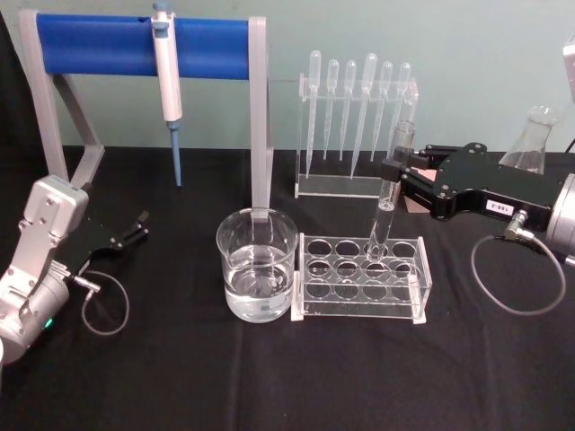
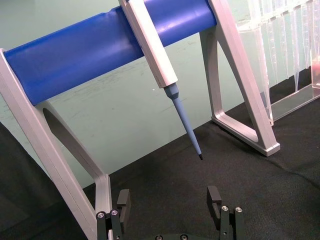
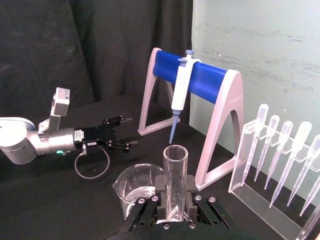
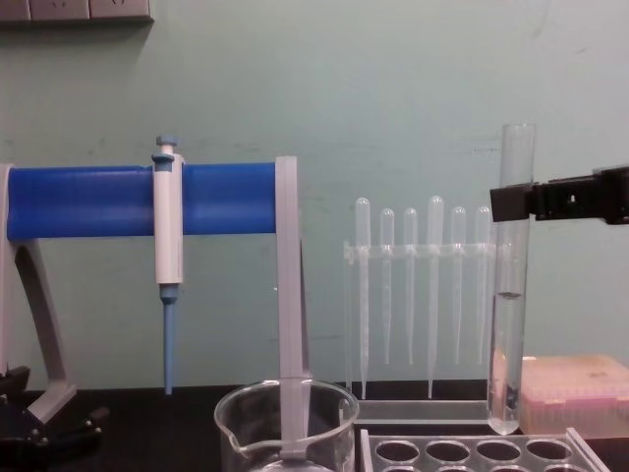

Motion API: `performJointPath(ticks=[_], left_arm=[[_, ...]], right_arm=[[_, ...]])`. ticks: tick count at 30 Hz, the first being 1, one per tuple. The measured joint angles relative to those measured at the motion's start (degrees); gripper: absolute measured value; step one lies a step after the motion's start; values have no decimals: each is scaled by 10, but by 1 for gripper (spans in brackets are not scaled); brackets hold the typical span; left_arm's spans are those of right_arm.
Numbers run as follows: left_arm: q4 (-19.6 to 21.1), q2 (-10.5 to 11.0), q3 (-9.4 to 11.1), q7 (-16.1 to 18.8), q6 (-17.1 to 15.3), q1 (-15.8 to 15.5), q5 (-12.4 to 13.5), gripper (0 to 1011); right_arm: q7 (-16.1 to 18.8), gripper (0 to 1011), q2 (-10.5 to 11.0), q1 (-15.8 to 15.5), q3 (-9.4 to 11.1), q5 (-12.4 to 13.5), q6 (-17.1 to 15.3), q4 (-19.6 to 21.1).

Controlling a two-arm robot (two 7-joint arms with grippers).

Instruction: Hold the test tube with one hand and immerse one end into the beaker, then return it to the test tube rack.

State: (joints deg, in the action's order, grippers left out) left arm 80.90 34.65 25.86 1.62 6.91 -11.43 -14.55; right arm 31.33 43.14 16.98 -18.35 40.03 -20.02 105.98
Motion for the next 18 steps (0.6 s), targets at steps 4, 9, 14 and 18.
performJointPath(ticks=[4,9,14,18], left_arm=[[0,0,0,0,0,0,0,1000],[0,0,0,0,0,0,0,1000],[0,0,0,0,0,0,0,1000],[0,0,0,0,0,0,0,1000]], right_arm=[[0,222,0,0,0,0,0,0],[0,222,0,0,0,0,0,0],[0,222,0,0,0,0,0,0],[0,222,0,0,0,0,0,0]])
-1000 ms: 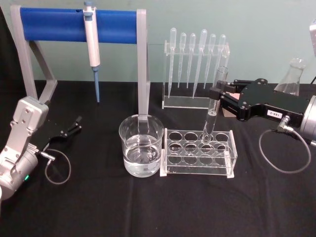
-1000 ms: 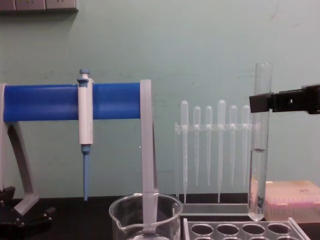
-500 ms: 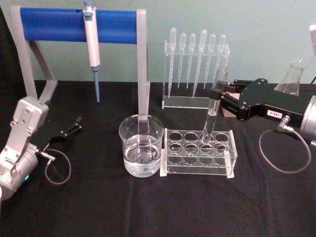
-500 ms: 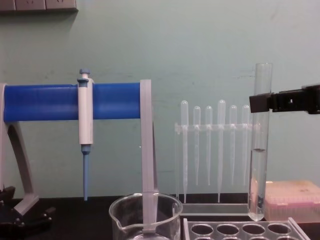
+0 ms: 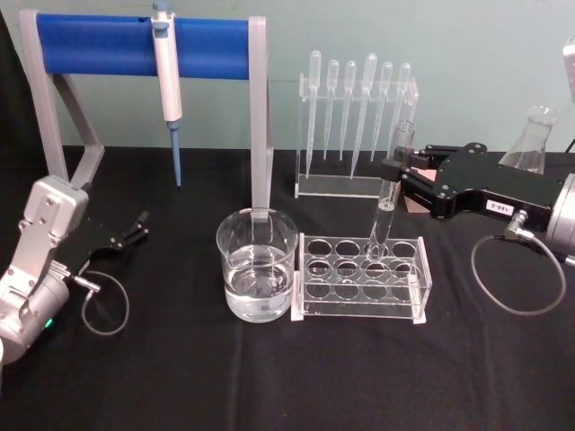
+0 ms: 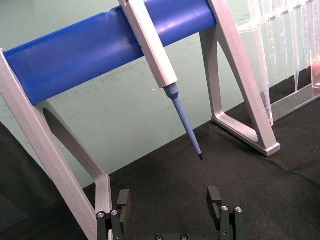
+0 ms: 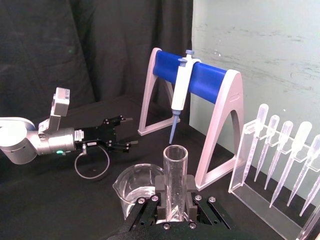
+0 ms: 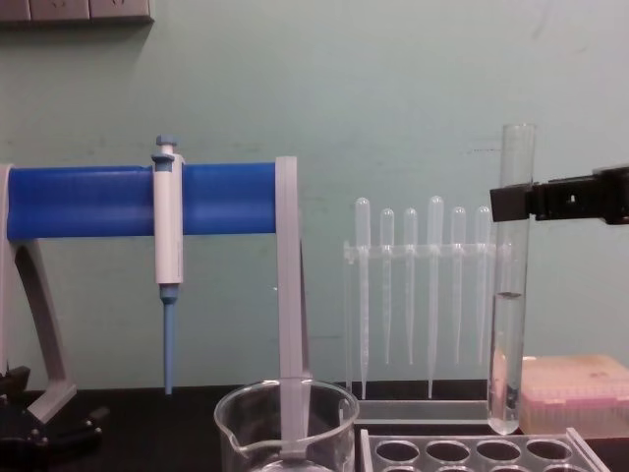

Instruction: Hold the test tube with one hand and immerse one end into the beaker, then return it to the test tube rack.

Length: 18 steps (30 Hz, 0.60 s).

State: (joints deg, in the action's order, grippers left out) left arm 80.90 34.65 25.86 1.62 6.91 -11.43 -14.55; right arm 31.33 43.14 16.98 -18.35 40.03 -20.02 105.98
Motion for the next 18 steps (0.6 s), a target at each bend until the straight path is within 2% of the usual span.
performJointPath(ticks=[13,18], left_arm=[[0,0,0,0,0,0,0,1000],[0,0,0,0,0,0,0,1000]], right_arm=[[0,222,0,3,-3,0,1,-1],[12,222,-6,40,-26,-3,3,-14]])
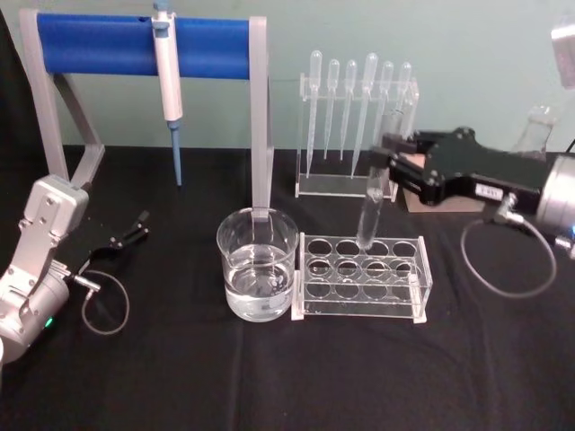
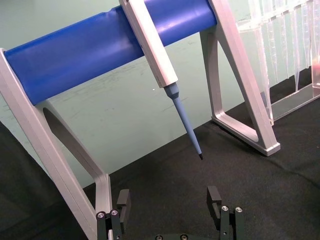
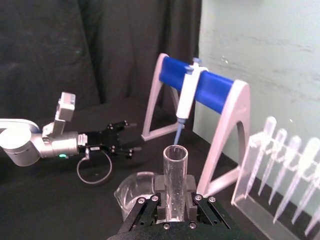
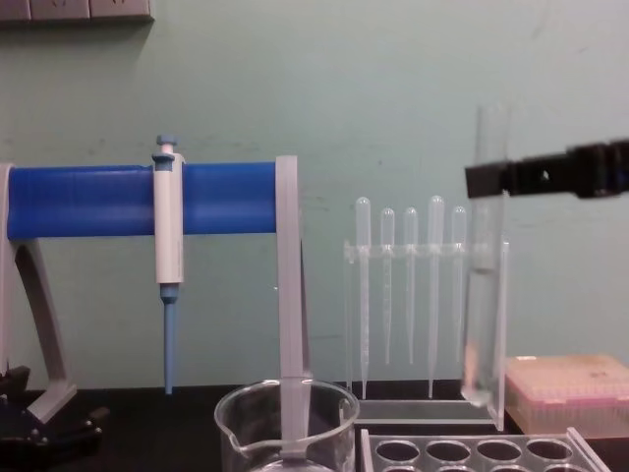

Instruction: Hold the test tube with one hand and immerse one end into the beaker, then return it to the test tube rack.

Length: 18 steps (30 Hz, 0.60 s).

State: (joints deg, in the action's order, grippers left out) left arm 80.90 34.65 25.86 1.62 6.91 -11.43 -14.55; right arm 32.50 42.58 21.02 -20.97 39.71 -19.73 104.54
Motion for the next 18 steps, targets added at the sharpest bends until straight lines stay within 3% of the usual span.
performJointPath(ticks=[9,14,18], left_arm=[[0,0,0,0,0,0,0,1000],[0,0,0,0,0,0,0,1000],[0,0,0,0,0,0,0,1000]], right_arm=[[20,222,-19,75,-42,-2,-20,-13],[33,222,-51,127,-82,-7,-26,-38],[38,222,-71,150,-106,-12,-27,-57]])
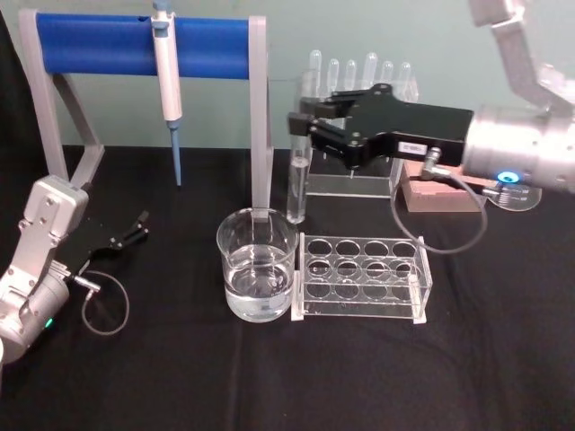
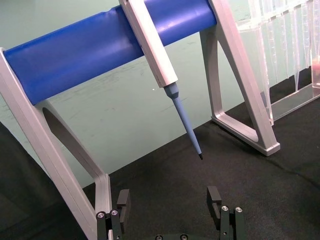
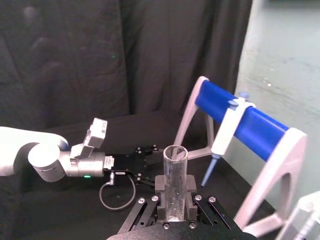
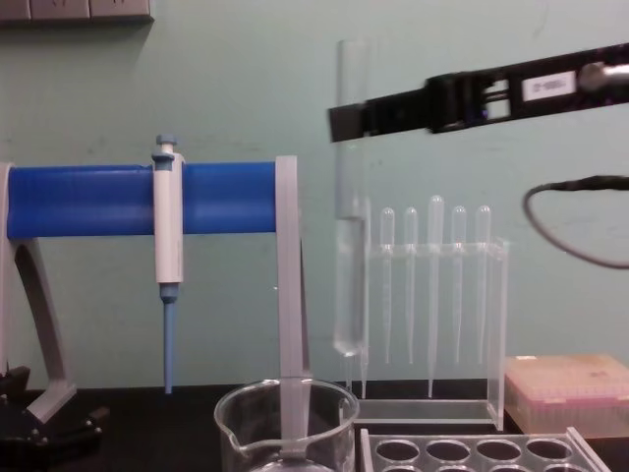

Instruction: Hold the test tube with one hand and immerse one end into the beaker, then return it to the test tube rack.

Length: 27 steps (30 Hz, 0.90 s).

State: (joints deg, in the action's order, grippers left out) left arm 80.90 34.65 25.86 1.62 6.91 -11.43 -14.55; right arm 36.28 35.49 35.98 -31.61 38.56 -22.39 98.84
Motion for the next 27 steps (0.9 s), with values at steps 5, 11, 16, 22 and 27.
performJointPath(ticks=[5,11,16,22,27], left_arm=[[0,0,0,0,0,0,0,1000],[0,0,0,0,0,0,0,1000],[0,0,0,0,0,0,0,1000],[0,0,0,0,0,0,0,1000],[0,0,0,0,0,0,0,1000]], right_arm=[[5,222,-23,16,-29,-5,13,-30],[6,222,-41,21,-54,-13,38,-64],[8,222,-52,18,-73,-22,67,-95],[10,222,-63,5,-87,-33,98,-123],[10,222,-72,-7,-92,-48,123,-144]])
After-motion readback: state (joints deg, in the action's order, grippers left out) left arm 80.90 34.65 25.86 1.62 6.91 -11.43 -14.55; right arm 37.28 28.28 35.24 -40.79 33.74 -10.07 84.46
